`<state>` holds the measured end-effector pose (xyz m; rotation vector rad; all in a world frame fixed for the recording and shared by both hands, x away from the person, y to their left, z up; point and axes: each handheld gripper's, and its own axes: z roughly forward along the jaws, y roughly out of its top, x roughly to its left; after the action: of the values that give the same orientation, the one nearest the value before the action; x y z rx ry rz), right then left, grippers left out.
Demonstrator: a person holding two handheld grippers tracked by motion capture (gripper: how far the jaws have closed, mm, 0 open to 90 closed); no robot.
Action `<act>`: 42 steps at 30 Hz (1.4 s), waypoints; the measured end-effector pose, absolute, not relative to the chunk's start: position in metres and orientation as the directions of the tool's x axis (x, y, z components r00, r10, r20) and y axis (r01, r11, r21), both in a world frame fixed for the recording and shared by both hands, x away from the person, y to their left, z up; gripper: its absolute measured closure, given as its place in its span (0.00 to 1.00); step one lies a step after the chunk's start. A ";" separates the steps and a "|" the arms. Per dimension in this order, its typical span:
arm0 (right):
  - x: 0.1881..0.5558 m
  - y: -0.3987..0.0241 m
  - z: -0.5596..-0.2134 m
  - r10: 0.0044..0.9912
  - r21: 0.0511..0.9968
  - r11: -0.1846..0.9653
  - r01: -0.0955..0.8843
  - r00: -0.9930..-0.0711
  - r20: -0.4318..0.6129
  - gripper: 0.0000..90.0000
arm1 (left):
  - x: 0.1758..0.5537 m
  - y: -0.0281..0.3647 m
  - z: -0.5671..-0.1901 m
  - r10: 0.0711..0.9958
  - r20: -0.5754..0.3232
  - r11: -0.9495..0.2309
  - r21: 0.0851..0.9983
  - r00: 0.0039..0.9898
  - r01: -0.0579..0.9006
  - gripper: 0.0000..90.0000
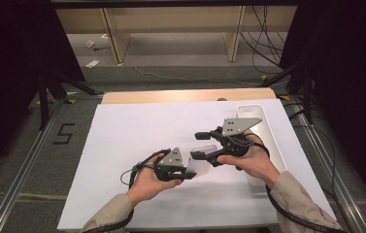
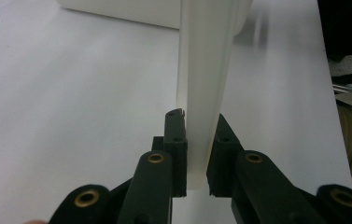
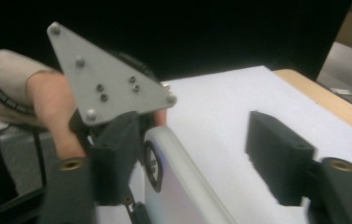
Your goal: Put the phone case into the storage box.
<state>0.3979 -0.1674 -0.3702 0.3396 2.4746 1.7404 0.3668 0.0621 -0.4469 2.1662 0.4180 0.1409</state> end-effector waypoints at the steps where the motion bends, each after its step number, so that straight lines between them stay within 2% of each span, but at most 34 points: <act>1: 0.398 -0.168 -0.371 0.245 0.940 0.316 0.129 -0.968 0.050 0.32 | 0.367 0.062 -0.447 0.356 -0.049 -0.539 0.805 0.933 0.248 0.89; 8: 0.400 -0.170 -0.371 0.319 0.956 0.254 0.147 -0.946 0.060 0.24 | 0.367 0.064 -0.444 0.425 -0.042 -0.520 0.806 0.904 0.282 0.89; 16: 0.398 -0.169 -0.370 0.422 0.968 0.194 0.159 -0.905 0.064 0.24 | 0.368 0.067 -0.441 0.498 -0.041 -0.487 0.813 0.866 0.319 0.89; 23: 0.400 -0.173 -0.374 0.502 0.970 0.151 0.192 -0.860 0.092 0.21 | 0.369 0.073 -0.440 0.573 -0.037 -0.446 0.824 0.819 0.349 0.89; 42: 0.396 -0.164 -0.386 0.545 0.964 0.165 0.207 -0.834 0.085 0.19 | 0.373 0.082 -0.439 0.696 -0.042 -0.371 0.833 0.717 0.409 0.89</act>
<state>0.3958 -0.1642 -0.3860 0.7234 2.1641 1.7183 0.3734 0.0824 -0.4390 2.0124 0.8430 0.3985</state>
